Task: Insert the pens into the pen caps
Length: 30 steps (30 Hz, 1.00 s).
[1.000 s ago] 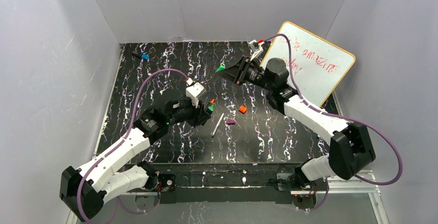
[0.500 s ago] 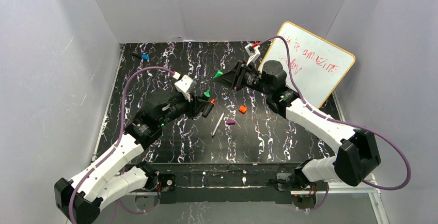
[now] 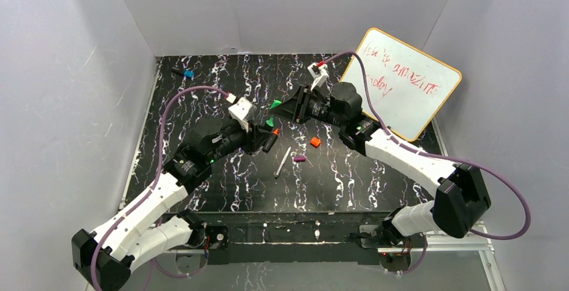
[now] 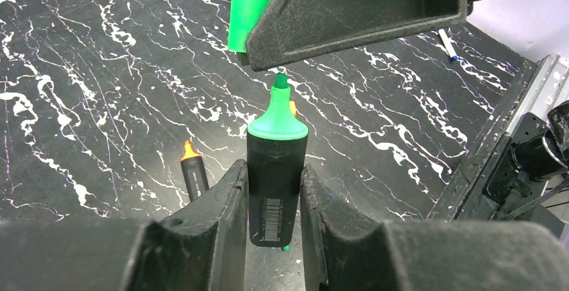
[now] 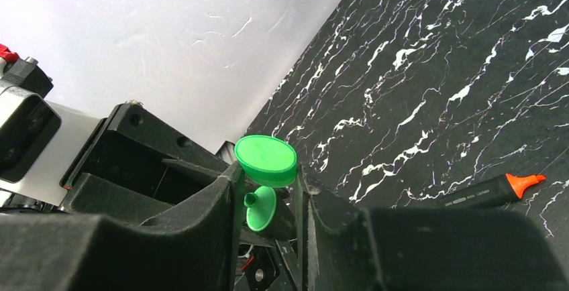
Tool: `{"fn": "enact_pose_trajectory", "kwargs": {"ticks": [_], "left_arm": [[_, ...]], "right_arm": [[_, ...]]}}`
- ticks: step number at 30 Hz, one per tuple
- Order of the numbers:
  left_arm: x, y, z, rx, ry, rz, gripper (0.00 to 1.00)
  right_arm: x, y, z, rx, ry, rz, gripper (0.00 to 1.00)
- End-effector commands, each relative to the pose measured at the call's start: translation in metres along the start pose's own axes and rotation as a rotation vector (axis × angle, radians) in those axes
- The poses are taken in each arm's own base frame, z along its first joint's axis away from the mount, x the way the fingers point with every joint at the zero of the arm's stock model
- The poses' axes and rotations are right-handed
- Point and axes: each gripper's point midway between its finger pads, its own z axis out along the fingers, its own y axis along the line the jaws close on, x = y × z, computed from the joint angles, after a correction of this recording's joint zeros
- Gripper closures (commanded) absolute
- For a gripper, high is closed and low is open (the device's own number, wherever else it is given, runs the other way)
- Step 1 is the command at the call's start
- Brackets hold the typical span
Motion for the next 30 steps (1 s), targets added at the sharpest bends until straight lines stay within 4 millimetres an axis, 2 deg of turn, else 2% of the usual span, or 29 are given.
{"fn": "enact_pose_trajectory", "kwargs": {"ticks": [1, 25, 28, 30], "left_arm": [[-0.005, 0.000, 0.000, 0.001, -0.011, 0.011, 1.00], [-0.004, 0.009, -0.002, -0.047, -0.003, 0.019, 1.00], [-0.006, 0.014, -0.002, -0.079, -0.010, 0.015, 1.00], [-0.012, 0.026, -0.002, -0.148, -0.023, 0.014, 1.00]], "right_arm": [[-0.019, 0.026, 0.002, -0.062, -0.039, -0.048, 0.99], [0.004, 0.032, -0.002, -0.054, 0.045, -0.073, 0.99], [0.005, 0.038, -0.002, -0.059, 0.055, -0.083, 0.99], [0.008, 0.039, 0.000, -0.043, 0.060, -0.099, 0.99]]}}
